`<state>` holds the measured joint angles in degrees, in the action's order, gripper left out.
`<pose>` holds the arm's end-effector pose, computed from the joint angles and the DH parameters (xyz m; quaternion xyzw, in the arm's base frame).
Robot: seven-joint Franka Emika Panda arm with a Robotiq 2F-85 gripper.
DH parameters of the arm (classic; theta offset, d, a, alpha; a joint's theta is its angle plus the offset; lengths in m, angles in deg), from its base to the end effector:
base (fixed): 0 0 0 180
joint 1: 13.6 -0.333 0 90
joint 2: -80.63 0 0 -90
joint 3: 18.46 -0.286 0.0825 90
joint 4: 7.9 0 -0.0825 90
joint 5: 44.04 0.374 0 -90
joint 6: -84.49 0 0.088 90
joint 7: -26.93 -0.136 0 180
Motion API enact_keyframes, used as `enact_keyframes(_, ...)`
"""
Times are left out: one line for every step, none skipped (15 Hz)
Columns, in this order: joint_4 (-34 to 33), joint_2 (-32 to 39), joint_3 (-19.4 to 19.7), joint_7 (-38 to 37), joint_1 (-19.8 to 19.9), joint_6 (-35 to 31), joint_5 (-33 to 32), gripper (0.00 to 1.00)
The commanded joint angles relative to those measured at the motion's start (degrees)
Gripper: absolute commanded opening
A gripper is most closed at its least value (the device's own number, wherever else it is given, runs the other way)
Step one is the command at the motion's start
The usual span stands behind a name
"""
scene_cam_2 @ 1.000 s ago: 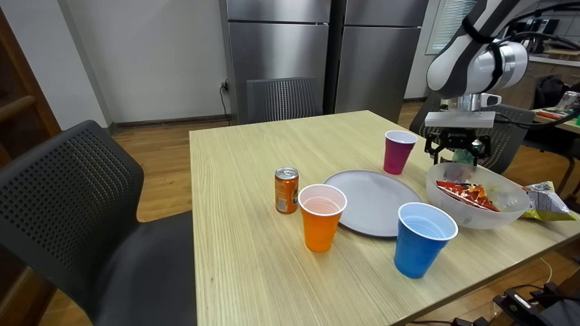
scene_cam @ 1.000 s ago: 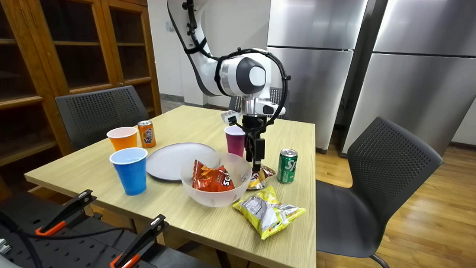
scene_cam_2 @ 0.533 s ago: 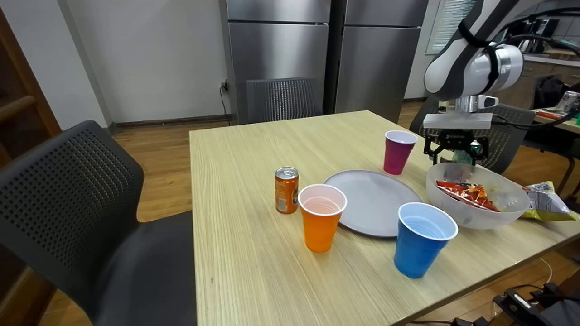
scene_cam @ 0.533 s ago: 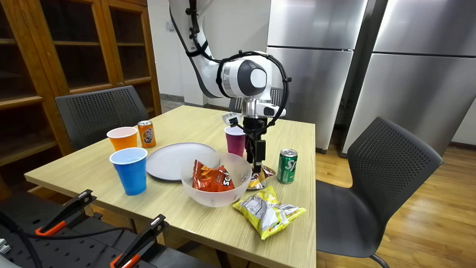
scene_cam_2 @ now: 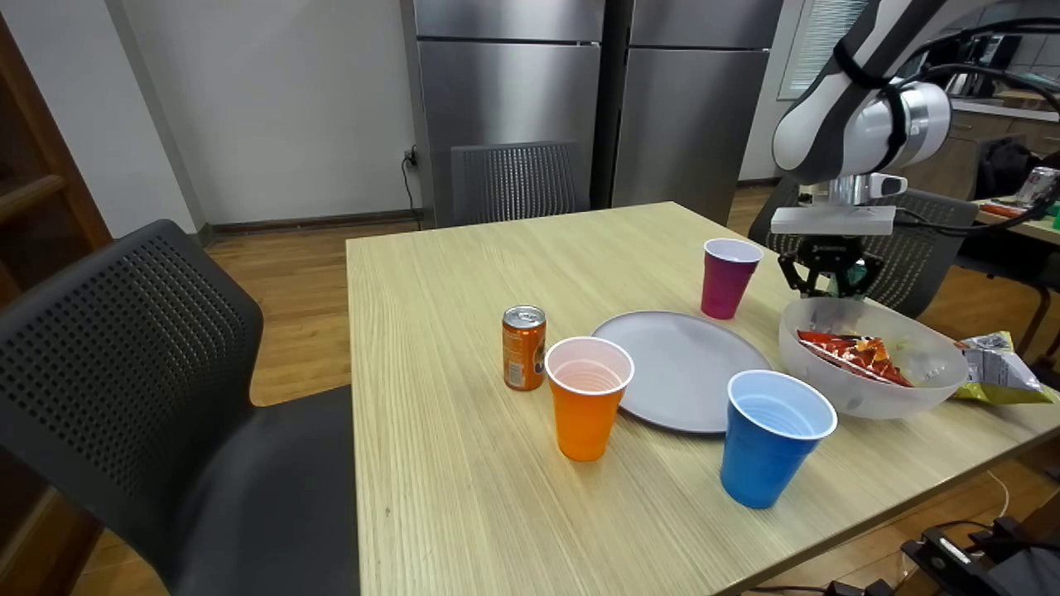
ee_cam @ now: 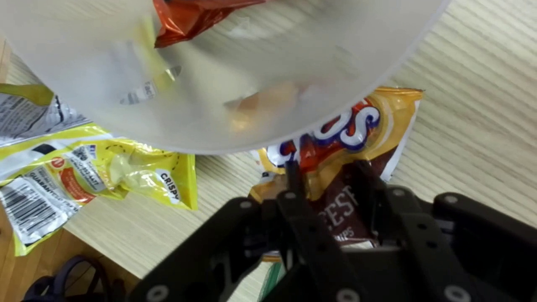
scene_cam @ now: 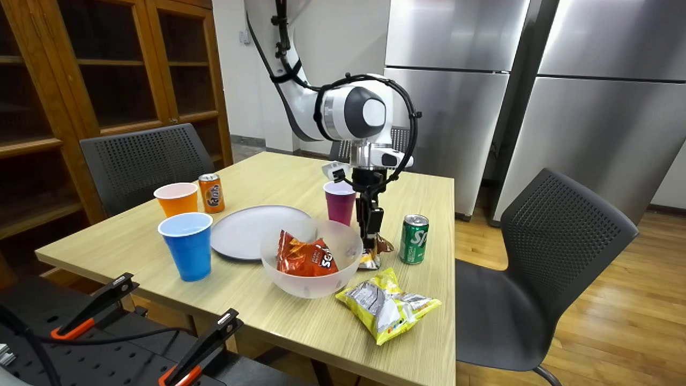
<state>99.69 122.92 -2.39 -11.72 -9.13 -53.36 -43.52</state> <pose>0.5379 -0.2108 0.0716 0.8730 -0.4700 -0.0751 0.1068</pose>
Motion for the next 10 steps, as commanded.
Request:
enact_keyframes(-1.9, 0.3, 0.4, 1.1, 0.1, 2.5, 0.2, 0.05)
enact_keyframes(-1.9, 0.2, 0.4, 1.1, 0.1, 2.4, 0.2, 0.0)
enact_keyframes(-1.9, 0.2, 0.4, 1.0, 0.1, 2.4, 0.3, 0.0)
enact_keyframes(-1.9, 0.0, 0.5, 1.1, 0.1, 2.3, 0.3, 0.0)
enact_keyframes(-1.9, -0.2, 0.5, 1.1, 0.1, 2.2, 0.3, 0.0)
enact_keyframes(-1.8, -0.4, 0.4, 1.1, 0.1, 2.1, 0.4, 0.0)
enact_keyframes(-1.9, -0.5, 0.4, 1.1, 0.1, 2.1, 0.4, 0.0)
enact_keyframes(-2.0, -0.7, 0.3, 1.1, 0.1, 2.0, 0.5, 0.0)
enact_keyframes(-2.1, -0.8, 0.2, 1.1, 0.1, 2.0, 0.6, 0.0)
enact_keyframes(-2.0, -1.1, 0.1, 1.1, 0.1, 1.8, 0.7, 0.0)
